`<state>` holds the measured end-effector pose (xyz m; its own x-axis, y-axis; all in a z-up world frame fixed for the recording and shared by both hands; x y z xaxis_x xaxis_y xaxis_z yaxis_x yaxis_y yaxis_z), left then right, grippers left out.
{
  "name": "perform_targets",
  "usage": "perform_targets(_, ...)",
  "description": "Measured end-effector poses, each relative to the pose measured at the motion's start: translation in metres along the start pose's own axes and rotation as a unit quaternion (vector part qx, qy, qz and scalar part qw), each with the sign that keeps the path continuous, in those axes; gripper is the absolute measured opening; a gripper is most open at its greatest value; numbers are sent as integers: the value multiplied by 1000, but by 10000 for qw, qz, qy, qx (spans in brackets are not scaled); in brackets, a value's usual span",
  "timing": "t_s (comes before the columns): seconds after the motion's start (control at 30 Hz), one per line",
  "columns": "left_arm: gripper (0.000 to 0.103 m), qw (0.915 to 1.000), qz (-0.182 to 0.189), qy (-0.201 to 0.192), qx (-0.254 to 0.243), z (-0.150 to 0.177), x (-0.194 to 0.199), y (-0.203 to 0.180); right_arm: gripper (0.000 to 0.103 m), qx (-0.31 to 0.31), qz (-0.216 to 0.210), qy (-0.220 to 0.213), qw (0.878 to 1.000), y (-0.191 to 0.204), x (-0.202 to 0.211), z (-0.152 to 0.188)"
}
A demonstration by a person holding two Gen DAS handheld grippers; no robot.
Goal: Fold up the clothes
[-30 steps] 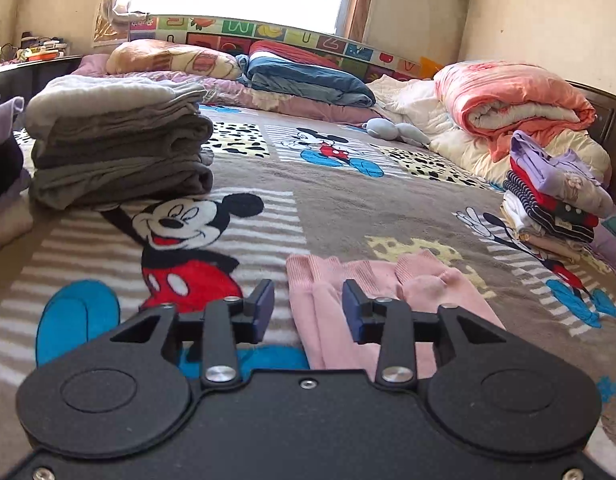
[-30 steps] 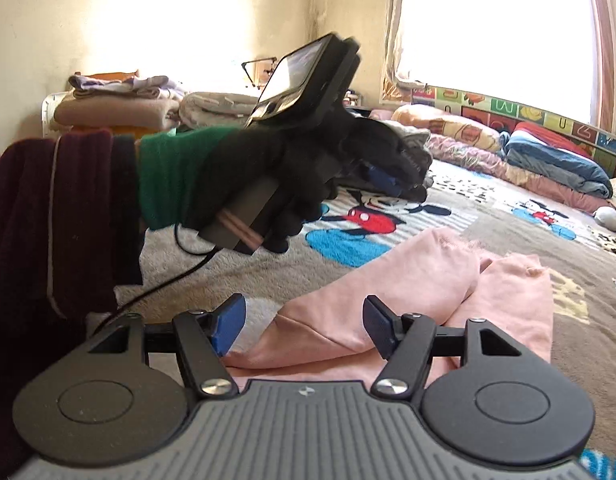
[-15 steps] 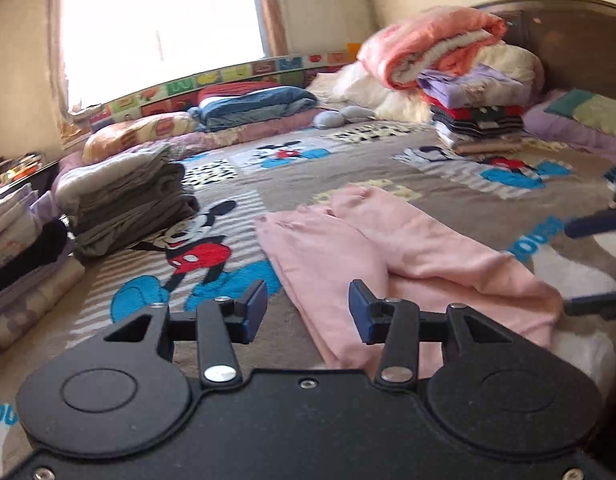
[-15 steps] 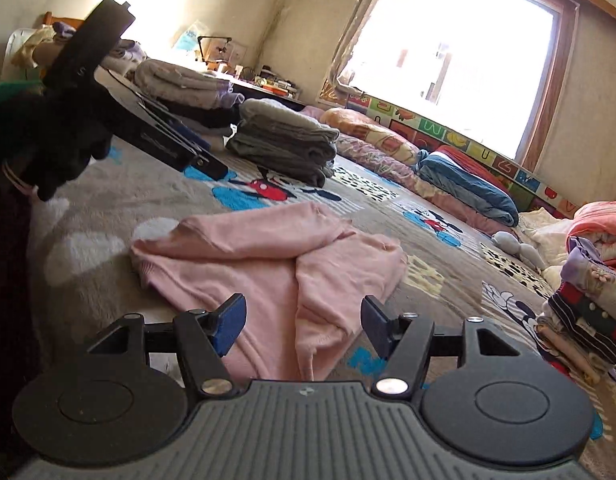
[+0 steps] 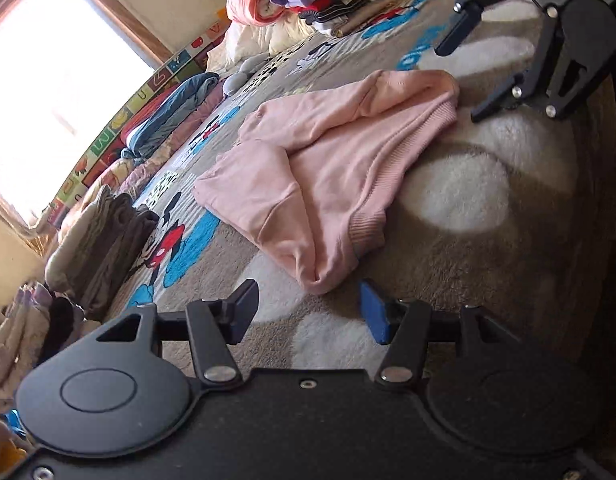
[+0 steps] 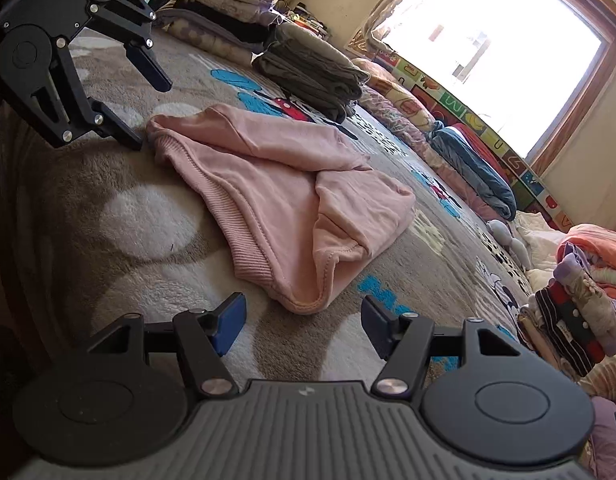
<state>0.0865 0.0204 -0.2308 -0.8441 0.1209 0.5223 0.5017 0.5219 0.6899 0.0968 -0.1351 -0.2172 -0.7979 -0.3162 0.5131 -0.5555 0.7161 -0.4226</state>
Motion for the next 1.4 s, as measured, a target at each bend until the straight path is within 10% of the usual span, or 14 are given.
perform_targets(0.27,54,9990,-276,81,336,-3,-20,6,56,-124,45,-33,9999,-1,-20,-5)
perform_targets(0.63,10,9964,-334,177,763,-12,-23,3,21,-599,-210,-221,9977,0,-27,-9)
perform_targets(1.07,7,9992,-328,-5,216,-17,35,-3,16,-605,-502,-355,9963,4,24,-15)
perform_targets(1.4,9,9880,90,-388,1489,-43,60,54,16,-889,-254,-1135,9892,-17,81,-47)
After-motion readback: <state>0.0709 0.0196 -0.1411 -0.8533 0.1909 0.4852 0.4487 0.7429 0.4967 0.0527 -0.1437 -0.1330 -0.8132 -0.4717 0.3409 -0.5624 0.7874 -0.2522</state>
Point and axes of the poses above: each gripper's, at about its wrist camera, not at the fingertips, and x roughly against the way its jaws point, y to its left, z to its underside, the point moved 7 cm from there along -x, roughly the way its jaws point, and after that the axes turned 7 degrees about -x, right-handed, at the moved point
